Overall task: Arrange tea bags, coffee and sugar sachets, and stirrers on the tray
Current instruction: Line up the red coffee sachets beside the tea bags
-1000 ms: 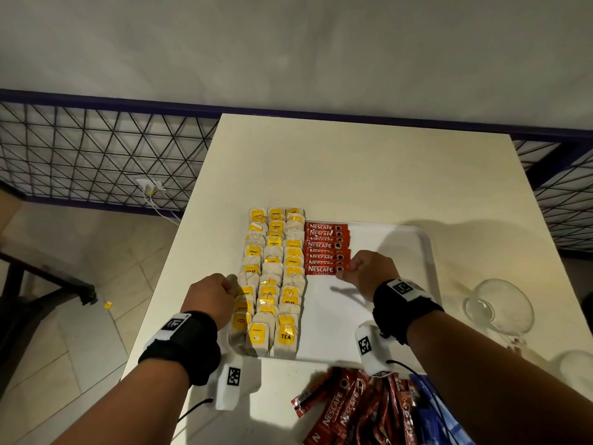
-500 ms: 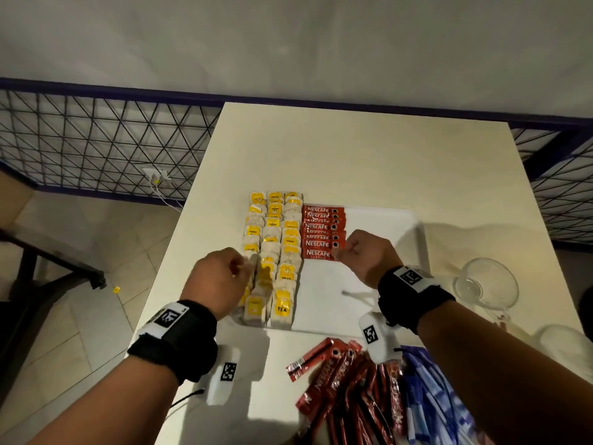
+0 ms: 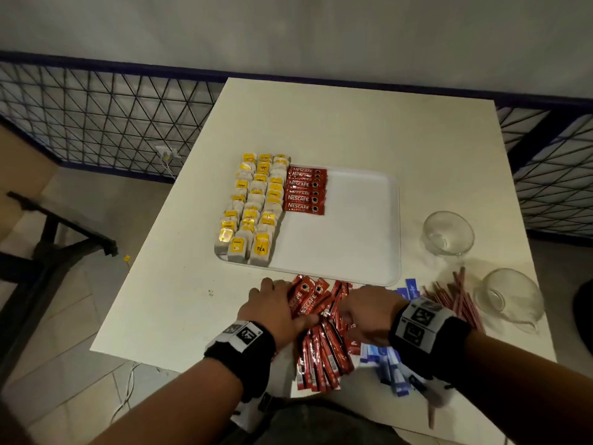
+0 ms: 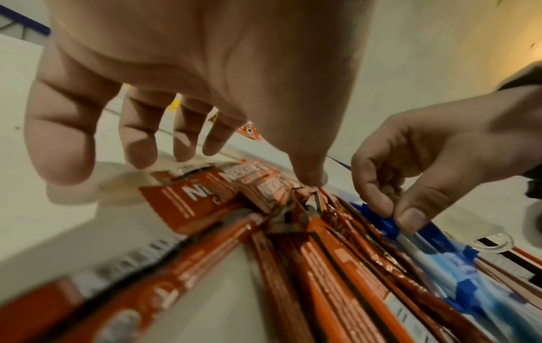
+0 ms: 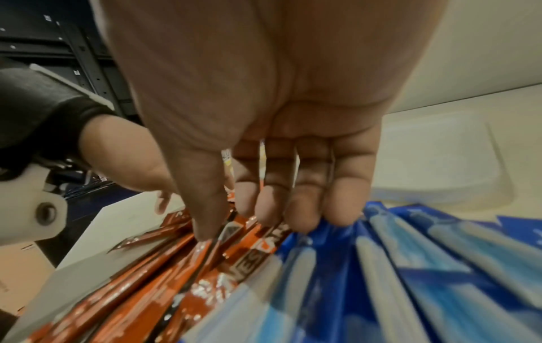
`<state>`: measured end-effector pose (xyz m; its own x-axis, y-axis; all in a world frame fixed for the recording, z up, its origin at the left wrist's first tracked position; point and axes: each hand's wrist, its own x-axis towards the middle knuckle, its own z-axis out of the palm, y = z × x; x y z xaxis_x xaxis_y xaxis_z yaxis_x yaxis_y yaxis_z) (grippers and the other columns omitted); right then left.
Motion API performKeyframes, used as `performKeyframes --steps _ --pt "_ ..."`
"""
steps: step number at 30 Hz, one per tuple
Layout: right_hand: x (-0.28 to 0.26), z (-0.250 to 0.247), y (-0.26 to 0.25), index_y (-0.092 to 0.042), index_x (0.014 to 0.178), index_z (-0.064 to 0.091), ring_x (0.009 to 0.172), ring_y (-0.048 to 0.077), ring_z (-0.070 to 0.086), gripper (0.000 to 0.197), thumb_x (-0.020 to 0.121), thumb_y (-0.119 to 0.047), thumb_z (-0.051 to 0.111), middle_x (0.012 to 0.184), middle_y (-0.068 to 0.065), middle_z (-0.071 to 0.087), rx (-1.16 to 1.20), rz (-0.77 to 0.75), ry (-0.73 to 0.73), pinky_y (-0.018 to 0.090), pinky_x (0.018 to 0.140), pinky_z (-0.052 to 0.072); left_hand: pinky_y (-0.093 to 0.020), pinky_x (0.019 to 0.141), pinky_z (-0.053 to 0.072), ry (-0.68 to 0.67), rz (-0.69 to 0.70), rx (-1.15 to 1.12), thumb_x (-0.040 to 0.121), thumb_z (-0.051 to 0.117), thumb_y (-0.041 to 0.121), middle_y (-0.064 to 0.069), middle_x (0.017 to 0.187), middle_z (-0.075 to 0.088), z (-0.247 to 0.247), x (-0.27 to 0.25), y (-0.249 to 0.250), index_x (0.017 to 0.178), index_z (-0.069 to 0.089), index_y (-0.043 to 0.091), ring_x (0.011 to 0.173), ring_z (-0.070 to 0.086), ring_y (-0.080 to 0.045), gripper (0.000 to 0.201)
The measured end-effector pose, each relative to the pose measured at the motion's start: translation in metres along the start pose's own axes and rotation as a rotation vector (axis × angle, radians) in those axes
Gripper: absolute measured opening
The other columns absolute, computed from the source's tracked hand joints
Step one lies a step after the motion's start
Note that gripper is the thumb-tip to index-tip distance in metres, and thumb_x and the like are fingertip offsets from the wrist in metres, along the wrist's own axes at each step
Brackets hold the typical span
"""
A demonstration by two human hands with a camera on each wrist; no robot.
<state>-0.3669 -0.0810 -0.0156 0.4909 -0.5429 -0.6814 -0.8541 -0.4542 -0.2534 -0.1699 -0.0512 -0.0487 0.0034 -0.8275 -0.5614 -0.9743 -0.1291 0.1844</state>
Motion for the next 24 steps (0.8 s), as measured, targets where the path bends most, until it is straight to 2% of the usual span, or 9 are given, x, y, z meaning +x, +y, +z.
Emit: performKeyframes --steps 3,5,10,14,18,20,22,23,24 --pt "-0.007 0.009 -0.007 -0.018 0.092 0.058 0.084 0.02 0.057 0.022 0.087 -0.039 0.059 0.092 0.001 0.061 0.006 -0.012 0.04 0.034 0.074 0.05 -0.043 0.095 0.044 0.041 -0.069 -0.005 0.074 0.051 0.079 -0.006 0.133 0.039 0.006 0.005 0.016 0.137 0.035 0.023 0.122 0.043 -0.029 0.087" --pt "-0.007 0.014 -0.011 -0.014 0.092 0.061 0.081 0.021 0.058 0.028 0.085 -0.042 0.058 0.092 0.004 0.062 -0.029 -0.018 0.055 0.034 0.071 0.051 -0.044 0.094 0.045 0.053 -0.088 -0.005 0.079 0.056 0.067 -0.007 0.132 0.04 0.005 0.01 0.022 0.134 0.038 0.019 0.12 0.044 -0.03 0.075" --pt "-0.004 0.022 -0.015 -0.012 0.09 0.06 0.081 0.022 0.059 0.03 0.085 -0.042 0.058 0.091 0.005 0.061 -0.011 0.01 0.119 0.031 0.067 0.048 -0.043 0.092 0.045 0.063 -0.028 0.082 0.095 0.048 0.037 -0.01 0.131 0.044 0.0 0.021 0.015 0.131 0.041 0.013 0.118 0.049 -0.031 0.043" --pt "-0.002 0.019 -0.018 -0.015 0.084 0.055 0.075 0.022 0.057 0.025 0.088 -0.04 0.054 0.078 0.002 0.055 -0.022 0.021 0.135 0.029 0.063 0.045 -0.042 0.092 0.046 0.017 0.023 0.186 0.094 0.048 0.018 -0.011 0.13 0.048 -0.002 0.028 0.011 0.132 0.041 0.011 0.118 0.052 -0.03 0.039" --pt "0.002 0.017 -0.024 -0.014 0.07 0.049 0.068 0.019 0.051 0.038 0.09 -0.047 0.051 0.065 -0.003 0.045 -0.046 0.066 0.124 0.028 0.061 0.042 -0.038 0.09 0.044 -0.025 0.127 0.188 0.097 0.044 0.02 -0.013 0.125 0.053 -0.012 0.029 0.007 0.128 0.043 0.01 0.114 0.056 -0.03 0.033" --pt "0.002 0.017 -0.026 -0.015 0.076 0.052 0.073 0.019 0.053 0.04 0.091 -0.052 0.05 0.071 -0.002 0.049 -0.032 0.076 0.132 0.029 0.064 0.043 -0.036 0.086 0.044 -0.034 0.171 0.172 0.096 0.047 0.019 -0.012 0.122 0.055 -0.02 0.027 -0.002 0.125 0.044 0.011 0.11 0.058 -0.03 0.031" --pt "0.002 0.017 -0.028 -0.014 0.09 0.059 0.084 0.021 0.058 0.043 0.091 -0.055 0.048 0.085 0.003 0.058 -0.025 0.072 0.137 0.031 0.069 0.046 -0.034 0.083 0.043 -0.003 0.173 0.108 0.096 0.045 0.018 -0.012 0.118 0.058 -0.027 0.023 -0.014 0.119 0.047 0.011 0.105 0.059 -0.029 0.023" --pt "0.004 0.018 -0.029 -0.013 0.092 0.061 0.085 0.021 0.059 0.045 0.091 -0.056 0.047 0.086 0.004 0.059 -0.028 0.059 0.143 0.032 0.07 0.047 -0.032 0.08 0.042 0.012 0.153 0.05 0.097 0.044 0.019 -0.012 0.116 0.06 -0.03 0.02 -0.022 0.116 0.048 0.01 0.102 0.059 -0.029 0.021" --pt "0.004 0.019 -0.029 -0.012 0.087 0.059 0.082 0.021 0.058 0.045 0.091 -0.056 0.047 0.08 0.002 0.056 -0.032 0.038 0.147 0.031 0.069 0.047 -0.031 0.077 0.04 0.037 0.125 -0.017 0.098 0.043 0.019 -0.012 0.114 0.061 -0.032 0.017 -0.028 0.114 0.049 0.01 0.101 0.059 -0.029 0.02"
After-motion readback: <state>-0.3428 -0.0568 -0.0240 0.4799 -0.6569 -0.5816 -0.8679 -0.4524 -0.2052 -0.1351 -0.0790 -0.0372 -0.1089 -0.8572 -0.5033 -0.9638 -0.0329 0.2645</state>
